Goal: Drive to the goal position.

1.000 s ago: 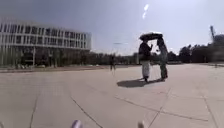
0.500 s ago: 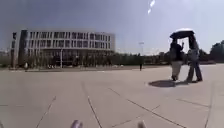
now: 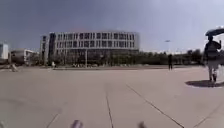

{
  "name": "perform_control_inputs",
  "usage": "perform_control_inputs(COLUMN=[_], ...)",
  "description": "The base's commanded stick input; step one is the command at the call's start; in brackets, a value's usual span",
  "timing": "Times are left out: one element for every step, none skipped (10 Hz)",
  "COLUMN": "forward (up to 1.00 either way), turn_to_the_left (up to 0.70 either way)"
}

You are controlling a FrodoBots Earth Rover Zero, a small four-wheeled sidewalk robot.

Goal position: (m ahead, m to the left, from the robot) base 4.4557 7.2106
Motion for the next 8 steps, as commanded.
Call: perform_control_inputs(forward=[0.70, 0.70, 0.70, 0.70, 0.70, 0.70, 0.70, 0.70], turn_to_the_left=[0.35, 0.35, 0.35, 0.35, 0.33, 0.22, 0.07, 0.00])
